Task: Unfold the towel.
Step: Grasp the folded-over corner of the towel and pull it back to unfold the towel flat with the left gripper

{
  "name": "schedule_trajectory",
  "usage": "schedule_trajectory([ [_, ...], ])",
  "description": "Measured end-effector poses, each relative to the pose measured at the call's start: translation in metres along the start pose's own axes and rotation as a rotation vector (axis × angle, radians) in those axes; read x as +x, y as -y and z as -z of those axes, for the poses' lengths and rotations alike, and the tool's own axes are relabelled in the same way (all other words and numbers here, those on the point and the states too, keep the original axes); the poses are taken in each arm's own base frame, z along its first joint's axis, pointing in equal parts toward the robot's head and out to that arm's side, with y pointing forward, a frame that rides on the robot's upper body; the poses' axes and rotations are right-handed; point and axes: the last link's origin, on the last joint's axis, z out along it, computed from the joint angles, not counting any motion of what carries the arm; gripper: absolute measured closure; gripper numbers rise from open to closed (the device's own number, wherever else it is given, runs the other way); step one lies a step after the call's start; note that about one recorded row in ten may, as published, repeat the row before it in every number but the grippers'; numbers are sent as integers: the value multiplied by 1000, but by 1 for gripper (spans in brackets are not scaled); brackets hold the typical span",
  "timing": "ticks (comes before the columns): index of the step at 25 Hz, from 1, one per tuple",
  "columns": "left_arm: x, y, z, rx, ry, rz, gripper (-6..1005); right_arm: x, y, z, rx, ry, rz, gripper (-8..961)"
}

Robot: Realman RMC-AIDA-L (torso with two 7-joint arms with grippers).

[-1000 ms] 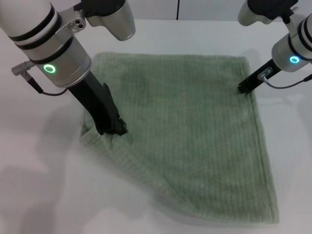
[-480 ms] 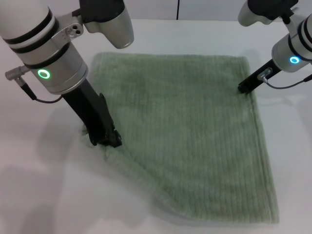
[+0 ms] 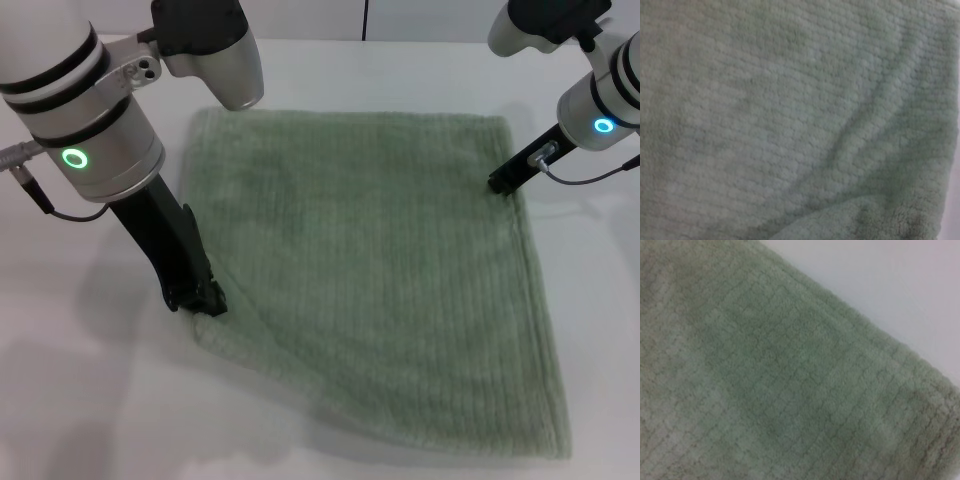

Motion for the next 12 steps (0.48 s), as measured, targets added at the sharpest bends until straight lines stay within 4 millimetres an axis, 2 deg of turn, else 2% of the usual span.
schedule_trajectory([
  [12, -1, -5, -7, 13, 100, 15, 863, 0, 0, 0, 0, 3, 6, 954],
])
